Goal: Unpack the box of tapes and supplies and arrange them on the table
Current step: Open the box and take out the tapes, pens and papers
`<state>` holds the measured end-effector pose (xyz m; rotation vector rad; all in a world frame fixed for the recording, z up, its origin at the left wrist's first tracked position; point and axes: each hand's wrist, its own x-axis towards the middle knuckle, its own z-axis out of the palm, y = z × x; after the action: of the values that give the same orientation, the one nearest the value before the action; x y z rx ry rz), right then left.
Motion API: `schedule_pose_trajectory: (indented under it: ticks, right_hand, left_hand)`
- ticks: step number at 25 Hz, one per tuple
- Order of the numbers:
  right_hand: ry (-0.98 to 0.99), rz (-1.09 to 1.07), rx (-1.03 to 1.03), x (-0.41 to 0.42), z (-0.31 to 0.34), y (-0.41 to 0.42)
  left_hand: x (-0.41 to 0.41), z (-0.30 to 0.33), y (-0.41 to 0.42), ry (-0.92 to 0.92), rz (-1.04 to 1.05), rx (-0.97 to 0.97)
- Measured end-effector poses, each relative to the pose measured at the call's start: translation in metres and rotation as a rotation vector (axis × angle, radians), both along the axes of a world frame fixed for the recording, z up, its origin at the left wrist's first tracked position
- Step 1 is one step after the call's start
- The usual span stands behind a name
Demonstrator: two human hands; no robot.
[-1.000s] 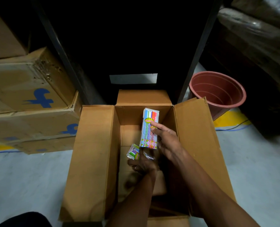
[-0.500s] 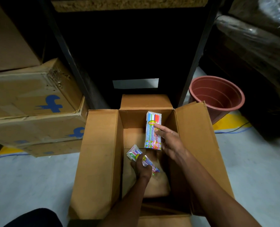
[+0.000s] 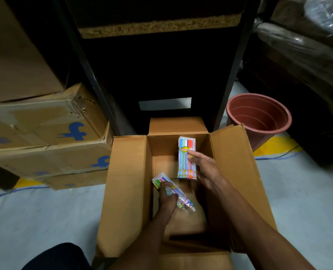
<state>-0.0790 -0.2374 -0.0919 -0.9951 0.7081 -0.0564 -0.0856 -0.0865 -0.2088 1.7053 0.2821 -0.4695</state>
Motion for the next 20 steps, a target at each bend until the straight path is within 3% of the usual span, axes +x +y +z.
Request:
schedule_pose_trajectory:
  ticks: [6,12,20]
  right_hand:
    - [0.023,0.029,0.004,-0.016,0.017,0.003]
    - [0.086,0.084,-0.018,-0.038,0.039,0.009]
    - [0.208,0.068,-0.018,-0.095,0.19,0.013]
  left_hand:
    - [-0.003,0.034,0.009,0.163,-0.001,-0.088]
    - [-0.019,0.074,0.02,0.401,0.124,-0.197]
    - [-0.066,0.243,0.06,0.422,0.104,-0.23]
